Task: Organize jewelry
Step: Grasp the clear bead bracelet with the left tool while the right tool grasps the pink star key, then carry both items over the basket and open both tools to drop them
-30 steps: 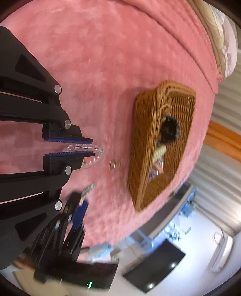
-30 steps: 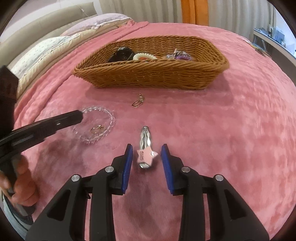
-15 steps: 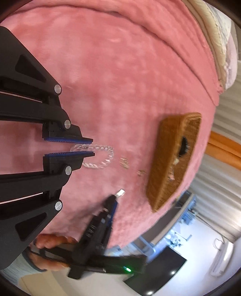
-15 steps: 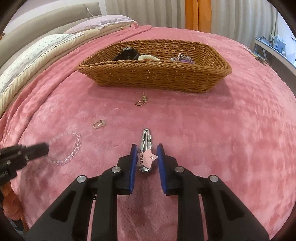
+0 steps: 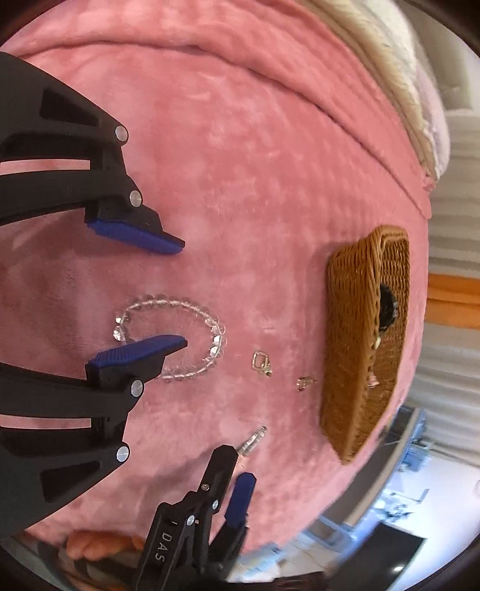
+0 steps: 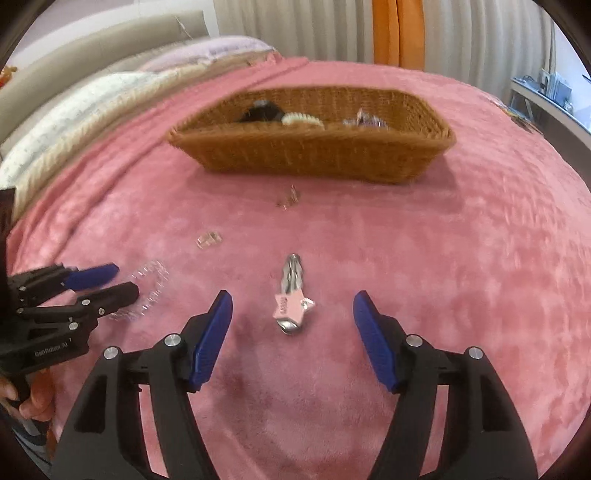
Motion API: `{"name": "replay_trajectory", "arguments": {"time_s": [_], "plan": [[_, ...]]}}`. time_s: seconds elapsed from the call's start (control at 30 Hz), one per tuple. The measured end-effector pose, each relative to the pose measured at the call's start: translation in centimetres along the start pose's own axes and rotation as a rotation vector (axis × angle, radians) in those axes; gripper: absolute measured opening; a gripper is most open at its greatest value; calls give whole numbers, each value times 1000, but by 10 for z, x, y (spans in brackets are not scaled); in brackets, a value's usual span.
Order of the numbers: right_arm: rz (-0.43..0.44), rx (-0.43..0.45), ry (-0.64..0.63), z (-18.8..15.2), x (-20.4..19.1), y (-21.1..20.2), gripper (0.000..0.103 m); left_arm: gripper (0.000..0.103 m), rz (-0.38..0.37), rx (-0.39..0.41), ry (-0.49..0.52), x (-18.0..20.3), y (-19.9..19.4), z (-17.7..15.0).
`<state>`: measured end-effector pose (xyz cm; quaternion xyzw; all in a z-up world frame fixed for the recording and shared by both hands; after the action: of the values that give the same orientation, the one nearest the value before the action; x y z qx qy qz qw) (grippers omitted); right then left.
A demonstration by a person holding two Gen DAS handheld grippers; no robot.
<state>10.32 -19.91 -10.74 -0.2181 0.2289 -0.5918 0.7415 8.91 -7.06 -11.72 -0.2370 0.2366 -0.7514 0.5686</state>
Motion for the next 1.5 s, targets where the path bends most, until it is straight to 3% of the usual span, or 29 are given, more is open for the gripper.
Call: {"name": "replay_trajectory", "arguments": {"time_s": [0.07, 0.1, 0.13, 0.17, 0.2, 0.57, 0.87, 1.0, 1.23, 1.5], "plan": [[-19, -13, -4, 0, 1, 4, 52, 39, 14, 1, 25, 3, 1, 0], [-28, -17, -8, 0, 1, 5, 42, 29, 15, 4, 39, 5, 1, 0], [-33, -20, -16, 0, 0, 7, 31, 13, 11, 7, 47, 6, 1, 0], [-31, -20, -25, 0, -2, 7, 27, 5, 3, 12, 54, 8, 0, 0], [-26, -14, -36, -1, -5, 6, 20, 6, 2, 19, 59, 9, -1, 0], [31, 47, -28, 6, -12, -25, 20, 6, -166, 133, 2, 22, -32, 16], [73, 115, 34, 34, -1, -61, 19, 6, -217, 225, 11, 36, -60, 51], [80, 170, 40, 63, 4, -77, 19, 6, -234, 279, 21, 42, -71, 76], [57, 283, 17, 127, 14, -89, 19, 6, -247, 388, 49, 56, -74, 149], [67, 331, 61, 189, 38, -43, 19, 6, -254, 417, 19, 62, -13, 214]]}}
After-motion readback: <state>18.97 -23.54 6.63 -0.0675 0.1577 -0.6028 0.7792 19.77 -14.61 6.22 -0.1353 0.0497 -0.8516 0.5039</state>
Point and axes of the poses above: each gripper's, at about its wrist camera, not at the fingertips, and y roughly the way its jaws point, x to its right, z to its top, the point moved 8 cm from there along y, roughly the way its jaws point, and after that the axes turned 14 degrees about x, right-handed, at the moved point
